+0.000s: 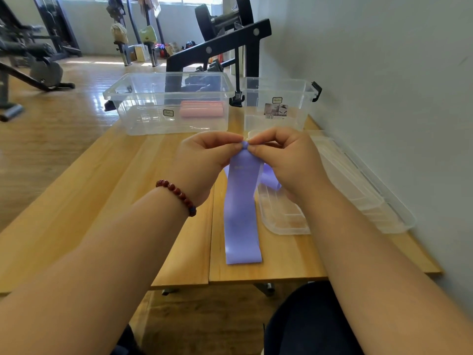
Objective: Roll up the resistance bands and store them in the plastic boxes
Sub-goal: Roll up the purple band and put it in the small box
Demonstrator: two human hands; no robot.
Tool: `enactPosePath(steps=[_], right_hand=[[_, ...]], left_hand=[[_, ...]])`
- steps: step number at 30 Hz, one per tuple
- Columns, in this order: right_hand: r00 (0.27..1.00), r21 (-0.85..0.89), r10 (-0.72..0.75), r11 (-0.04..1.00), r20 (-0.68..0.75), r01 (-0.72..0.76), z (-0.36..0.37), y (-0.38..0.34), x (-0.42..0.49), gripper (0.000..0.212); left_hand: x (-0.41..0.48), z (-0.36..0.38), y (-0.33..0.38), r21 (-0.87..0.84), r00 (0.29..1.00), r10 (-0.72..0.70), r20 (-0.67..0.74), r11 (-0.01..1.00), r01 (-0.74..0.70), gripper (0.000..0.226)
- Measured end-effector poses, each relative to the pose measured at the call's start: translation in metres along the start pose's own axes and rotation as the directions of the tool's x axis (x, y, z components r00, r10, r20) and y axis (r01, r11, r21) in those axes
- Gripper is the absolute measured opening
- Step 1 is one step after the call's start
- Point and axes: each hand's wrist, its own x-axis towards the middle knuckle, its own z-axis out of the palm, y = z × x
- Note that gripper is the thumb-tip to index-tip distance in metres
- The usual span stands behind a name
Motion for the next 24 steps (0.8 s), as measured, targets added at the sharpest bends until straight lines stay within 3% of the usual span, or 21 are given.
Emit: enactPosePath(steps=[8, 11, 24], right_hand=[[0.996, 0.026, 0.092, 0.995, -0.019, -0.092, 0.013, 0.025, 0.013, 0.012], [0.998, -0.012, 0.065, 0.998, -0.025, -0.066, 0.015, 0.029, 0.017, 0.017], [0.995, 0.006, 0.094, 0.996, 0.018, -0.094, 0.019, 0.042, 0.013, 0.026]], left_hand=[[0.018, -0.008, -0.026, 0.009, 0.999, 0.043, -0.014, 0.999, -0.043, 0.023], [0.020, -0.011, -0.033, -0.044, 1.000, 0.020, -0.005, 0.999, -0.020, 0.012], [0.012, -0.013, -0.049, -0.076, 1.000, 0.012, 0.025, 0.997, -0.010, 0.023]])
